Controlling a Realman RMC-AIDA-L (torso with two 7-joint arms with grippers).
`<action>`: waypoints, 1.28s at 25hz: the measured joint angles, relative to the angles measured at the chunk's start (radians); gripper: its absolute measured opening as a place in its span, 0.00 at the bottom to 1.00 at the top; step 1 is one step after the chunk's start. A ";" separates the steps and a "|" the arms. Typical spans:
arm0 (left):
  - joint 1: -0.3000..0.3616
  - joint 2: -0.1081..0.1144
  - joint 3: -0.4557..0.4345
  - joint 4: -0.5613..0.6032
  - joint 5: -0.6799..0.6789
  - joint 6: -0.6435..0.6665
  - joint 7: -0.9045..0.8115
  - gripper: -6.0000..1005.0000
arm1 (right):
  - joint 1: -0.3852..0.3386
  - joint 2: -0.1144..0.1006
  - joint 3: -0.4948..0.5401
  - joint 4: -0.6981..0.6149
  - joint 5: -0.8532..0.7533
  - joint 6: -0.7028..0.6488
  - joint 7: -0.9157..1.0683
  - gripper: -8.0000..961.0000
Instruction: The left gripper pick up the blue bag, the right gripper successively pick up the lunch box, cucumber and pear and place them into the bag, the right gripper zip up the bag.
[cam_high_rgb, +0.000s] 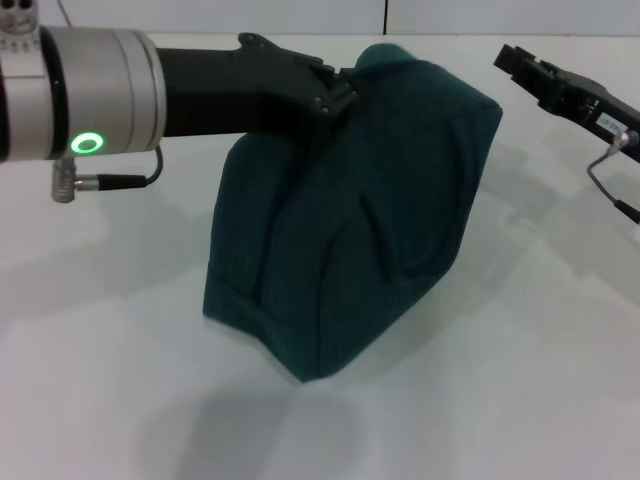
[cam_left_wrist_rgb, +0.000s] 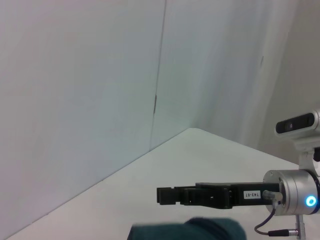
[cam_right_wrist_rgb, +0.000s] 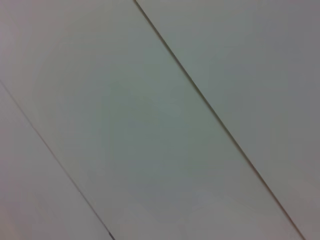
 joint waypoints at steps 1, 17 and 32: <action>-0.007 0.000 0.002 -0.006 0.000 -0.002 0.000 0.05 | -0.004 -0.003 0.001 0.001 0.000 -0.001 0.002 0.17; -0.135 -0.002 0.035 -0.162 -0.004 -0.059 0.022 0.06 | -0.153 -0.068 0.182 -0.012 0.005 -0.109 -0.001 0.63; -0.165 -0.001 0.032 -0.281 -0.099 -0.109 0.103 0.22 | -0.155 -0.072 0.180 -0.019 -0.003 -0.127 -0.007 0.92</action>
